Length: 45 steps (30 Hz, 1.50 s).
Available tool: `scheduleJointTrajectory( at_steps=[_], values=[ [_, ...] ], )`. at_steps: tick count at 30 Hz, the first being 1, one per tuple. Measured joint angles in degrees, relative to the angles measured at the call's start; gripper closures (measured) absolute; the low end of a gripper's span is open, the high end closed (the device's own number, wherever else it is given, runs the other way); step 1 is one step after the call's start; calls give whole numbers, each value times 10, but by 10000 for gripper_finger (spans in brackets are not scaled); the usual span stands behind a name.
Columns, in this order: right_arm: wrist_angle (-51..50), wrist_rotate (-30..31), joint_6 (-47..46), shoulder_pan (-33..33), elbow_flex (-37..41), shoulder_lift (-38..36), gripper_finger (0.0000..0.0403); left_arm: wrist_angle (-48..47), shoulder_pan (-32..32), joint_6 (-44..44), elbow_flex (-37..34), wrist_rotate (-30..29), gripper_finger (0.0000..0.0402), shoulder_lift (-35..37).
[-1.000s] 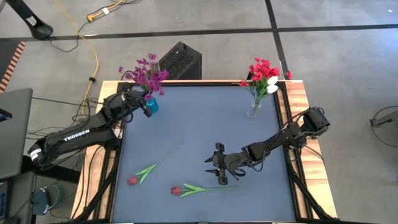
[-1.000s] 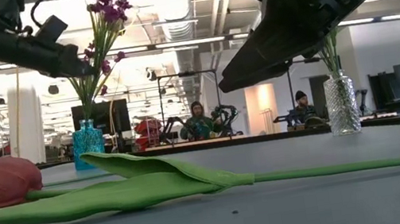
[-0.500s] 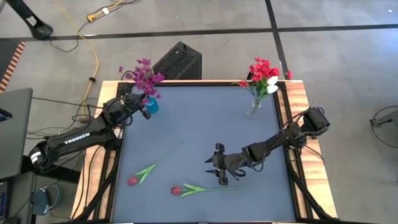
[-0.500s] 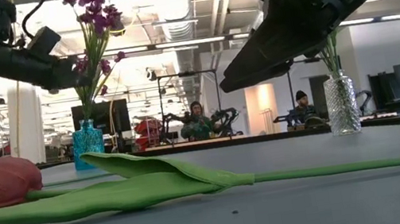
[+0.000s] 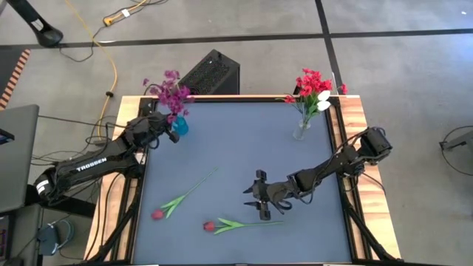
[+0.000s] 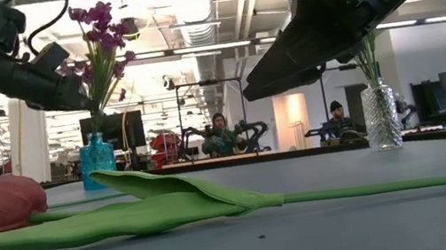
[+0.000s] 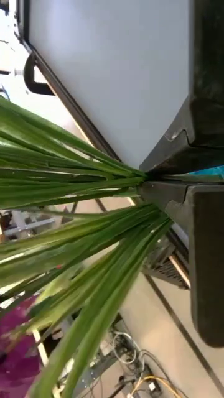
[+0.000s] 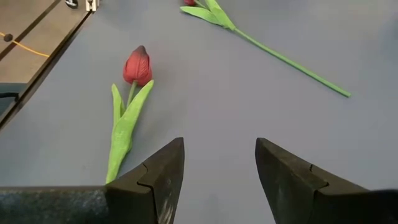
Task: Sort flowers into vase by color
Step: Put the violet flowers into the blue vase, then put the left red tulip into the blue vase
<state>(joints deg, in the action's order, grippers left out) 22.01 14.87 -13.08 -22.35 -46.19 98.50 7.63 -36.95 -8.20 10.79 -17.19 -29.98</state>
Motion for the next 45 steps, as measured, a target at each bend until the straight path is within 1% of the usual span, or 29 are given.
scheduleJointTrajectory(
  at_steps=[3, 5, 9, 14, 20, 24, 28, 30, 33, 34, 36, 40, 42, 45],
  values=[
    [0, 0, 0, 0, 0, 0, 180, -19, 0, 9, 0, -1, 398, 0],
    [0, 0, 0, 0, 0, 0, 180, -37, 0, 15, 0, -4, 389, 0],
    [5, 0, -1, -1, 0, 0, 180, -67, 0, 16, 0, -16, 357, 0],
    [8, 0, -2, -1, 0, 0, 180, -74, 0, 39, 0, -6, 315, 0],
    [8, -1, -5, -2, 0, 0, 180, -82, 0, 74, 0, -6, 282, 0],
    [8, -4, -5, -2, 0, 0, 180, -121, 0, 135, 12, -4, 268, 0],
    [8, -4, -6, -2, 0, 0, 180, -198, 0, 185, 59, 27, 256, 0],
    [8, -4, -6, -2, 0, 0, 180, -250, 0, 234, 89, 33, 253, 0],
    [8, -4, -5, -2, 0, 0, 180, -333, 0, 331, 132, 34, 253, 0],
    [8, -4, -5, -1, 0, 0, 180, -359, 0, 350, 145, 40, 252, 0],
    [8, -4, -5, -1, 0, 0, 180, -398, 0, 368, 171, 72, 252, 0],
    [8, -4, -5, -1, 0, 0, 180, -460, 4, 395, 203, 188, 252, 0],
    [8, -4, -5, -1, 0, 0, 180, -468, 16, 413, 207, 235, 252, 0],
    [8, -4, -5, -1, 0, 0, 180, -491, 50, 425, 207, 273, 252, 0]
  ],
)
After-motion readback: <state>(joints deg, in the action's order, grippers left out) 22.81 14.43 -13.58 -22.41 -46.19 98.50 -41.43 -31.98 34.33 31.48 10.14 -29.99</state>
